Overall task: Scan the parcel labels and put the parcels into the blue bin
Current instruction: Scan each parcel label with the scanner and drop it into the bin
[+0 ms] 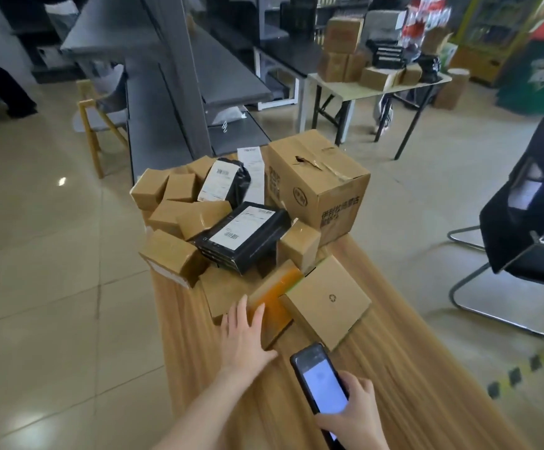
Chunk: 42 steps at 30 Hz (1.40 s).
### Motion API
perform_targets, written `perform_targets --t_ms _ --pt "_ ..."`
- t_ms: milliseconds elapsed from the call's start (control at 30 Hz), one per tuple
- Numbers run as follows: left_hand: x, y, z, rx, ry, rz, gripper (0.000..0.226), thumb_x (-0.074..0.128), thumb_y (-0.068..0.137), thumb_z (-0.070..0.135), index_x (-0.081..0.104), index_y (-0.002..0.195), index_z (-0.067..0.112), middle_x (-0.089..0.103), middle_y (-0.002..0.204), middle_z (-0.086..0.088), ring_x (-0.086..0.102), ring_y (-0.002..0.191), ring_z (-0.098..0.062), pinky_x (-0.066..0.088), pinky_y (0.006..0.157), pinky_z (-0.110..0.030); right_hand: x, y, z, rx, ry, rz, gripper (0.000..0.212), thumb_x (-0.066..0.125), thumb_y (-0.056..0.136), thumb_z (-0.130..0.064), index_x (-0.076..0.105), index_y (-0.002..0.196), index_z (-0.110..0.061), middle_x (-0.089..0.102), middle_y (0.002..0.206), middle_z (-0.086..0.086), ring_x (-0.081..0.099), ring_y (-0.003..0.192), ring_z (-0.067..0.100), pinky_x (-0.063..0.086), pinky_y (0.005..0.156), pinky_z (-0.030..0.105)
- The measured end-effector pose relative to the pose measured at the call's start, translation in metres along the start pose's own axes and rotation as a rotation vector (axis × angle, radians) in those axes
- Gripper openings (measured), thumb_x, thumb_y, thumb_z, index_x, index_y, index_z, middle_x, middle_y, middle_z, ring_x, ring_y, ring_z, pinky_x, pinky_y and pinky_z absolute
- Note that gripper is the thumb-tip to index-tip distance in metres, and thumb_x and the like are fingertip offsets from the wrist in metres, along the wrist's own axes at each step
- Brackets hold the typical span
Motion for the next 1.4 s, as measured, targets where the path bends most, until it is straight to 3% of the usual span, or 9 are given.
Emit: perform_targets --t_ms 100,300,600,800,933,1133,1300,1400 --pt "0.021 0.017 -0.006 0.034 0.058 -0.004 0.105 0.071 0.073 0.063 0.008 0.152 0.032 -0.008 0.158 -0.004 0.005 0.148 -0.033 0.013 0.12 -0.051 0.016 0.013 0.003 0.03 -0.021 -0.008 0.081 0.079 0.057 -0.021 0.044 0.131 -0.017 0.035 0.119 0.0 0.039 0.089 -0.002 0.038 0.076 0.022" --pt "0.035 0.004 -0.018 0.046 0.056 0.006 0.101 0.071 0.075 0.06 0.012 0.152 0.032 -0.004 0.158 -0.006 0.008 0.146 -0.033 0.015 0.12 -0.048 0.031 0.015 0.018 0.079 -0.067 0.002 0.094 0.085 0.051 -0.028 0.042 0.135 -0.019 0.032 0.119 -0.005 0.044 0.101 0.008 0.038 0.07 0.02" --pt "0.03 -0.109 -0.039 -0.091 0.042 -0.036 0.097 0.07 0.071 0.065 0.025 0.15 0.032 0.006 0.158 -0.01 0.014 0.144 -0.034 0.021 0.119 -0.046 0.017 -0.016 0.044 0.015 -0.133 -0.065 0.096 0.085 0.052 -0.03 0.04 0.136 -0.02 0.031 0.116 -0.007 0.044 0.09 0.004 0.041 0.074 0.024" --pt "0.047 -0.212 -0.019 -0.282 -0.08 -0.087 0.103 0.064 0.061 0.078 0.029 0.147 0.035 0.011 0.155 -0.009 0.02 0.141 -0.032 0.031 0.114 -0.041 -0.01 -0.058 0.087 -0.11 -0.248 -0.156 0.087 0.082 0.05 -0.036 0.043 0.126 -0.02 0.032 0.121 -0.007 0.048 0.098 0.009 0.05 0.088 0.034" --pt "0.061 -0.263 0.009 -0.352 -0.176 -0.153 0.105 0.064 0.058 0.08 0.024 0.147 0.039 0.011 0.155 -0.008 0.021 0.14 -0.031 0.032 0.113 -0.04 -0.032 -0.085 0.121 -0.163 -0.36 -0.201 0.082 0.081 0.049 -0.038 0.045 0.12 -0.019 0.032 0.112 -0.005 0.048 0.097 0.011 0.053 0.086 0.038" --pt "0.063 -0.302 0.038 -0.371 -0.389 -0.266 0.102 0.067 0.056 0.075 0.024 0.144 0.046 0.01 0.157 0.0 0.026 0.14 -0.026 0.035 0.111 -0.038 -0.053 -0.107 0.151 -0.187 -0.422 -0.23 0.09 0.083 0.05 -0.037 0.041 0.128 -0.021 0.031 0.11 -0.004 0.047 0.1 0.013 0.053 0.087 0.038" --pt "0.047 -0.309 0.037 -0.327 -0.378 -0.264 0.076 0.052 0.085 0.059 0.023 0.151 0.037 0.013 0.162 0.002 0.027 0.144 -0.023 0.03 0.114 -0.035 -0.06 -0.113 0.157 -0.218 -0.406 -0.233 0.088 0.083 0.051 -0.034 0.041 0.128 -0.021 0.032 0.111 -0.003 0.047 0.099 0.013 0.051 0.09 0.04" --pt "0.033 -0.307 0.036 -0.266 -0.359 -0.132 0.051 0.038 0.101 0.039 0.031 0.15 0.027 0.034 0.154 0.002 0.044 0.131 -0.019 0.036 0.106 -0.03 -0.061 -0.115 0.156 -0.229 -0.413 -0.227 0.086 0.084 0.052 -0.035 0.041 0.126 -0.021 0.032 0.11 -0.003 0.046 0.098 0.011 0.051 0.091 0.039"
Point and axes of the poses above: each hand's wrist, its own y-axis towards the middle knuckle, its own x-axis out of the palm, z = x × y, the point moved 2 cm from there along y, towards the middle knuckle
